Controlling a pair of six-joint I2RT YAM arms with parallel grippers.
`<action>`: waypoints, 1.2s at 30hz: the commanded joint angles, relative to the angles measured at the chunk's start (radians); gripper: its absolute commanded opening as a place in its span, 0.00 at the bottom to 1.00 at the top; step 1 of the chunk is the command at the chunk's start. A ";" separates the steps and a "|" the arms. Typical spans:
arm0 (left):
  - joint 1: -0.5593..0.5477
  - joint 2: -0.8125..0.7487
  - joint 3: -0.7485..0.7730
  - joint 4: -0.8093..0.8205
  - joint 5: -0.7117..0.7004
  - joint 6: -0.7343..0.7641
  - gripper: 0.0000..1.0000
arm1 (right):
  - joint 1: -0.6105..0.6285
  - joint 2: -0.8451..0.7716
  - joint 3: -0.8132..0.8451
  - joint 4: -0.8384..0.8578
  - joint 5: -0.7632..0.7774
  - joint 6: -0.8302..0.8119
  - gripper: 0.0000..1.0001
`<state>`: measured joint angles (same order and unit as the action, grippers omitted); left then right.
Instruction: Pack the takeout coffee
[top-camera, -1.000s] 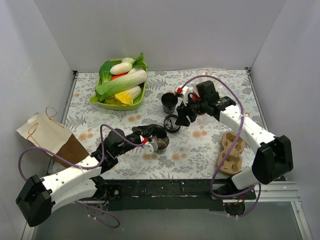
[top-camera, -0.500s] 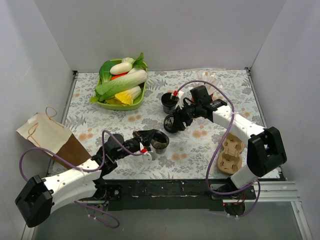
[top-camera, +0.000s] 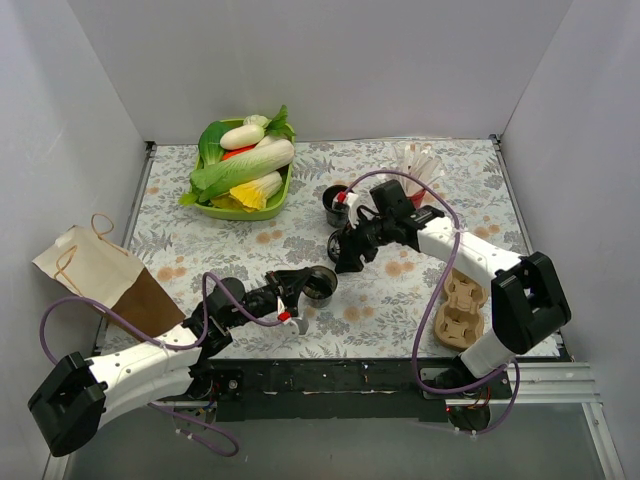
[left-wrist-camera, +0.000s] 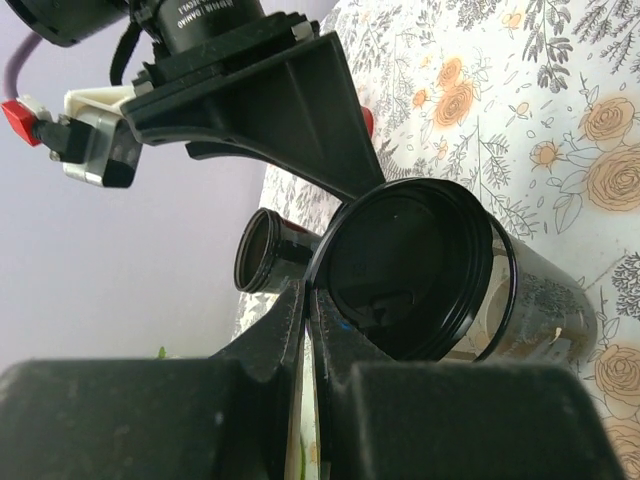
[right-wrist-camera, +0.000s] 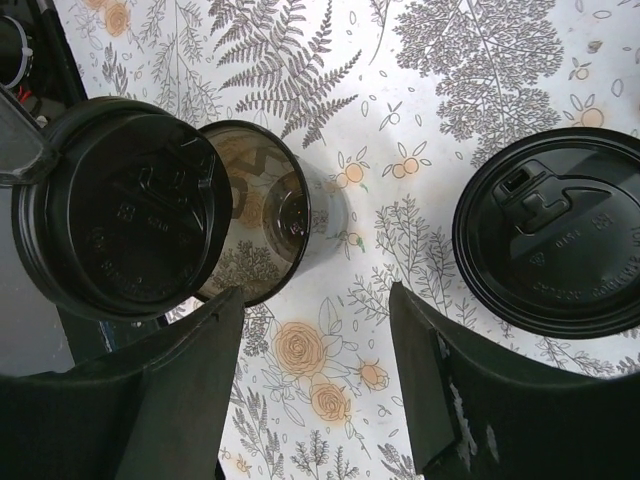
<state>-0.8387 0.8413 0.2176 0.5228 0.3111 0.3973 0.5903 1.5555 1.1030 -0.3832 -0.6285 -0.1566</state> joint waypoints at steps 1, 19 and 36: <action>-0.005 -0.001 -0.011 0.055 0.014 0.018 0.00 | 0.025 0.018 0.026 0.038 -0.010 0.011 0.68; -0.007 -0.048 -0.029 -0.010 0.072 0.005 0.00 | 0.037 0.109 0.072 0.035 0.024 0.017 0.69; -0.007 -0.100 -0.021 -0.110 0.112 0.006 0.14 | 0.037 0.132 0.090 0.023 0.047 0.009 0.69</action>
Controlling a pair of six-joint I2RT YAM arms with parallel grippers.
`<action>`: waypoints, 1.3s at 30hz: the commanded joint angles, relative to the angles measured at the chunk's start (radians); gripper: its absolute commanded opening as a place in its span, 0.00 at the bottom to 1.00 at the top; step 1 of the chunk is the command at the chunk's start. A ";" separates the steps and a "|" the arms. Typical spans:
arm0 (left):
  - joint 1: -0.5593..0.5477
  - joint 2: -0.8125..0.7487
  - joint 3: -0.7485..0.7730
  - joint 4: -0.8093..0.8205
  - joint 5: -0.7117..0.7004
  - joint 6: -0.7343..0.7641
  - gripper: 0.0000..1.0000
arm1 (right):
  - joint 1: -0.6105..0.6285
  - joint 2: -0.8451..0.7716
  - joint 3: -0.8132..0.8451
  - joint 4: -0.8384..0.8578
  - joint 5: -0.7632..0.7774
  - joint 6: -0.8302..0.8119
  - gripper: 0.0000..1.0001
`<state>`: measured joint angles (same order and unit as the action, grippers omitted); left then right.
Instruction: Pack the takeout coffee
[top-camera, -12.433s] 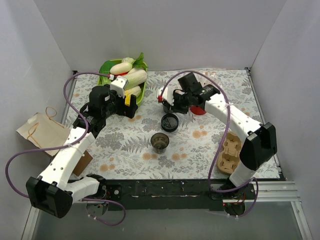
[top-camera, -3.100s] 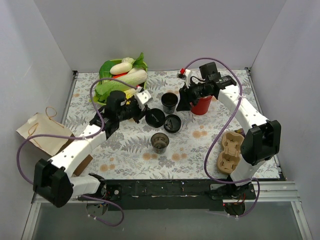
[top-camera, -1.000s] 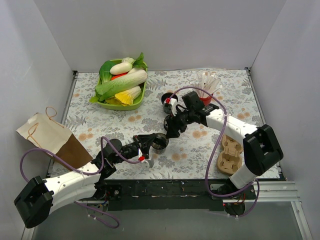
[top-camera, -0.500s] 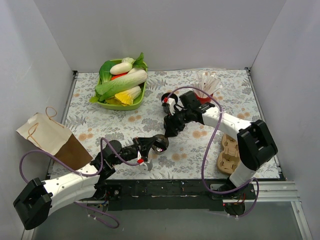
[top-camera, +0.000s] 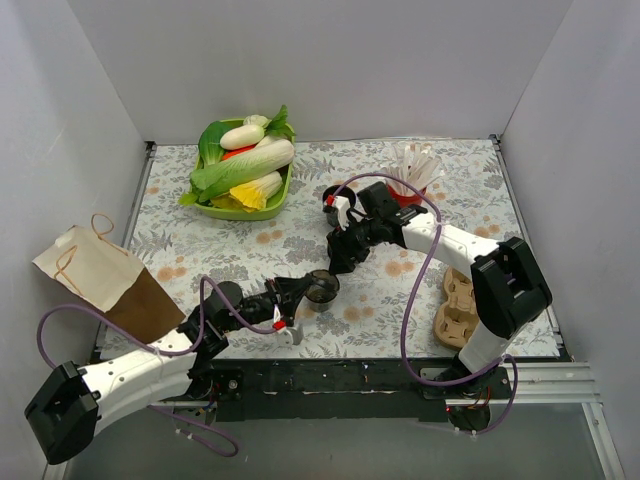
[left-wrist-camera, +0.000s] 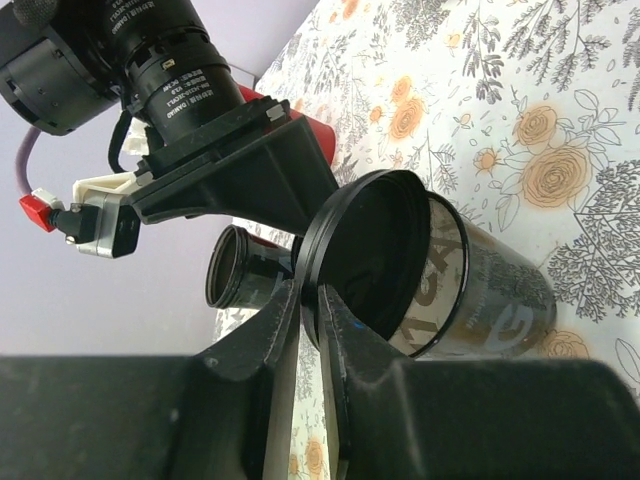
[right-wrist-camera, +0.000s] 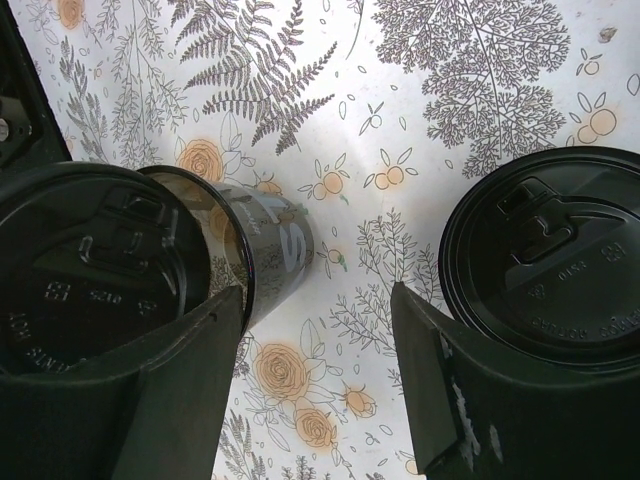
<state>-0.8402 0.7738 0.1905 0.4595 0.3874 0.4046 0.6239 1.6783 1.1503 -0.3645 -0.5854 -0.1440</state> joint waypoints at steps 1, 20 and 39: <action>-0.005 -0.039 0.003 -0.053 0.039 -0.001 0.15 | 0.003 0.009 0.045 0.006 0.004 -0.003 0.69; -0.005 -0.058 0.033 -0.145 0.032 -0.174 0.27 | 0.003 0.017 0.069 -0.004 -0.001 -0.006 0.69; 0.013 0.004 0.317 -0.559 -0.249 -0.981 0.79 | 0.023 -0.019 0.111 -0.073 -0.021 -0.042 0.70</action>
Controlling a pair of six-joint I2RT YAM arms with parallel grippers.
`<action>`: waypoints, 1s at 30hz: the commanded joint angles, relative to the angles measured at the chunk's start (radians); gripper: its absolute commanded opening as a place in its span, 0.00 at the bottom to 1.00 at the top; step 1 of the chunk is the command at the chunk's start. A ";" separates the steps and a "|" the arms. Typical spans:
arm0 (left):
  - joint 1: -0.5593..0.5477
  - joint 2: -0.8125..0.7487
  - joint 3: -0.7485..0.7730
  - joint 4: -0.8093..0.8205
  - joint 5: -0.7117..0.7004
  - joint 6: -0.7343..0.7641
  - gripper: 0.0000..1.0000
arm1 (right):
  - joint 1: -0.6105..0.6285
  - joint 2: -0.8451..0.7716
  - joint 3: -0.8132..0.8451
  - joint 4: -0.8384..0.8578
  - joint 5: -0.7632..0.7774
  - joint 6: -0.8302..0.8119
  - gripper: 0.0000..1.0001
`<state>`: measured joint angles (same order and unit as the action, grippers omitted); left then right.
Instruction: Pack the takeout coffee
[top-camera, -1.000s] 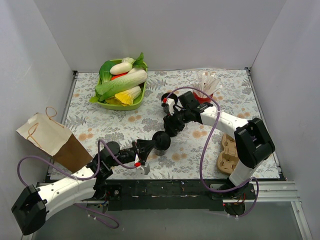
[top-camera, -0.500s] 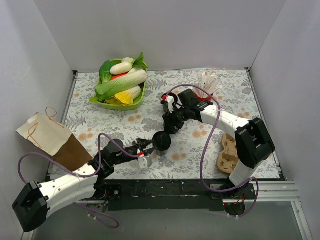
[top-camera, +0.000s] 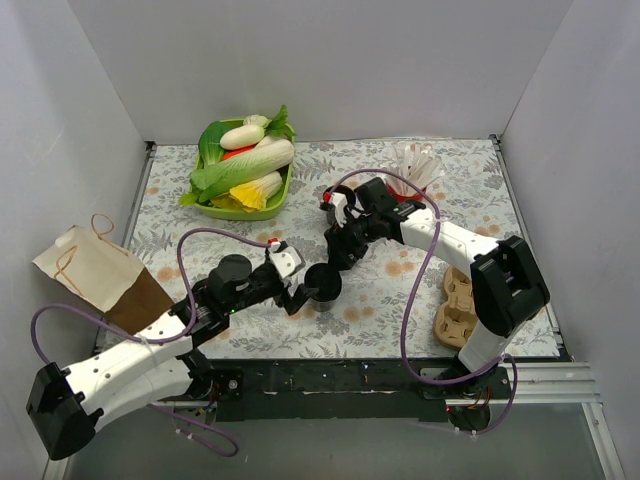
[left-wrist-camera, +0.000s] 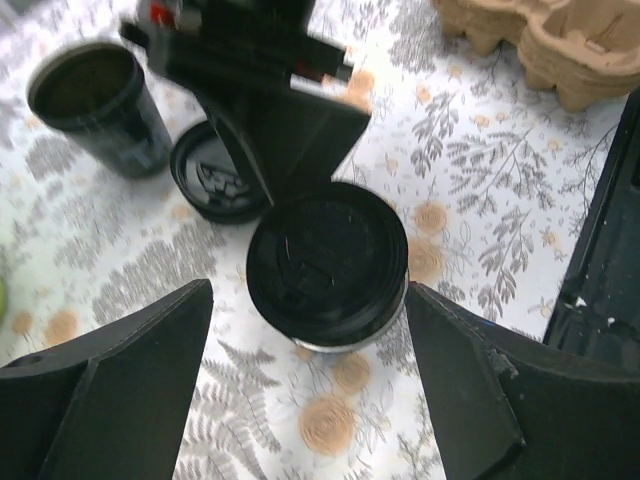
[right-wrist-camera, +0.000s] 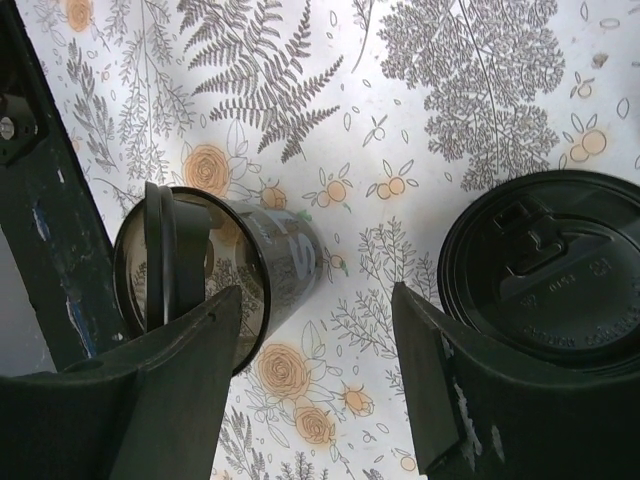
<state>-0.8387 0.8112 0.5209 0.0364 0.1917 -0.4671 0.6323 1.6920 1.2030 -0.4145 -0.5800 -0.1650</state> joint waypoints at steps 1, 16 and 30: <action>0.015 -0.040 -0.024 -0.163 -0.058 -0.123 0.79 | 0.017 -0.034 0.061 -0.024 -0.027 -0.024 0.69; 0.188 0.119 0.108 -0.309 -0.040 -0.180 0.82 | 0.069 -0.049 0.106 -0.090 -0.018 -0.068 0.69; 0.273 0.337 0.316 -0.576 0.055 -0.291 0.80 | 0.109 -0.098 0.061 -0.090 -0.003 -0.077 0.69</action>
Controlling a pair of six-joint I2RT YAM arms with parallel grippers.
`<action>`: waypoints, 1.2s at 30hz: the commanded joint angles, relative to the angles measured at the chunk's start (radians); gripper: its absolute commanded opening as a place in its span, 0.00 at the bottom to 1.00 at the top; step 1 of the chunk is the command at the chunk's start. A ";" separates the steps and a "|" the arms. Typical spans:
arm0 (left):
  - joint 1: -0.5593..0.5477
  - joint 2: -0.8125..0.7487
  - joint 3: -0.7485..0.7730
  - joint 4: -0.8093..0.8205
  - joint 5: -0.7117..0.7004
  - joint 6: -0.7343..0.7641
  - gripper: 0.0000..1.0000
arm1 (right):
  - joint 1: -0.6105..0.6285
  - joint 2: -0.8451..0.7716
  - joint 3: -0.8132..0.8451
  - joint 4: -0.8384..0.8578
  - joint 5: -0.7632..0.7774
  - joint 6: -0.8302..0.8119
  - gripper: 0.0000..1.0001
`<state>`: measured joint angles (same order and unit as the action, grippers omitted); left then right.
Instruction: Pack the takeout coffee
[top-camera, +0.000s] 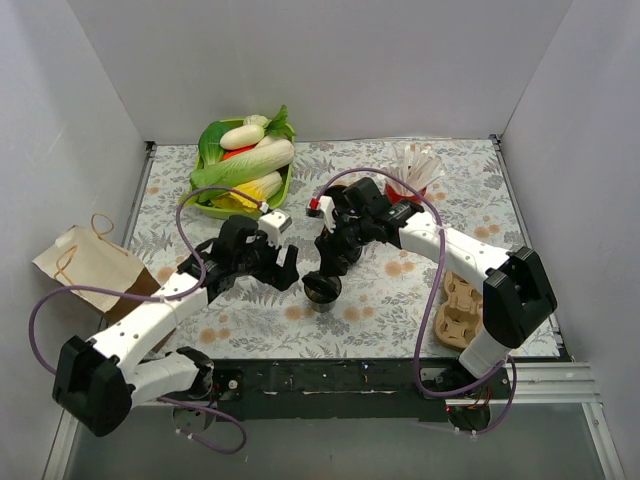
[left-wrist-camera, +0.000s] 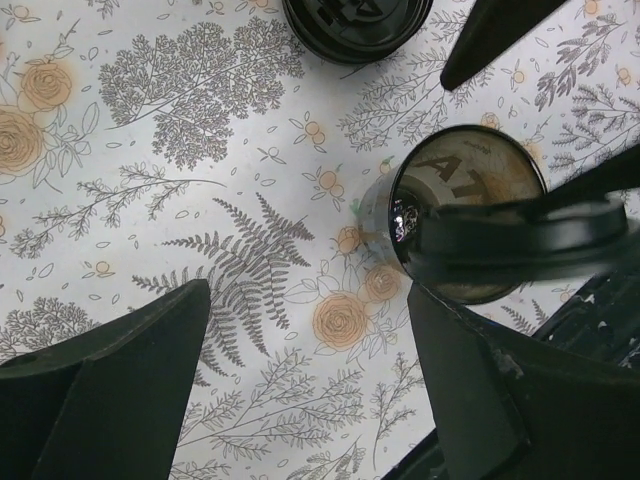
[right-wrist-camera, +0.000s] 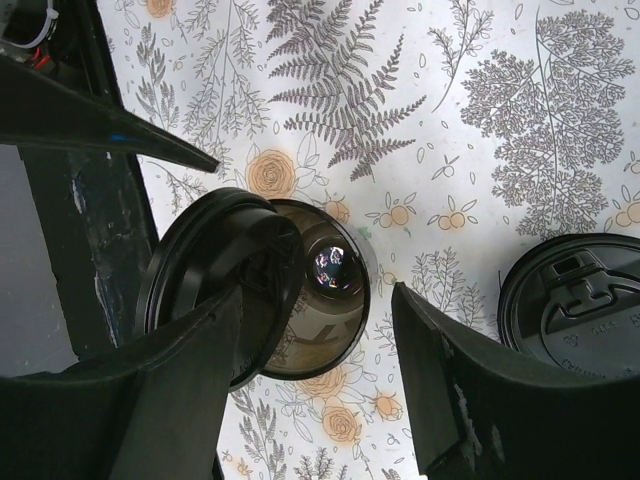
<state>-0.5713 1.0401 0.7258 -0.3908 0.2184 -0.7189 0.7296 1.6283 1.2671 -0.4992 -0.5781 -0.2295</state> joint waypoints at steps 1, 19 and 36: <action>0.005 0.127 0.122 -0.166 0.086 -0.033 0.79 | 0.013 -0.036 -0.003 -0.006 -0.006 -0.013 0.69; 0.007 0.184 0.127 -0.183 0.311 0.064 0.79 | 0.019 -0.033 -0.037 0.011 -0.003 -0.016 0.70; 0.005 0.219 0.119 -0.154 0.328 0.061 0.79 | 0.019 -0.021 -0.043 0.013 -0.003 -0.031 0.69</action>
<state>-0.5686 1.2716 0.8291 -0.5632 0.5247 -0.6617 0.7422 1.6241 1.2278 -0.4984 -0.5781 -0.2413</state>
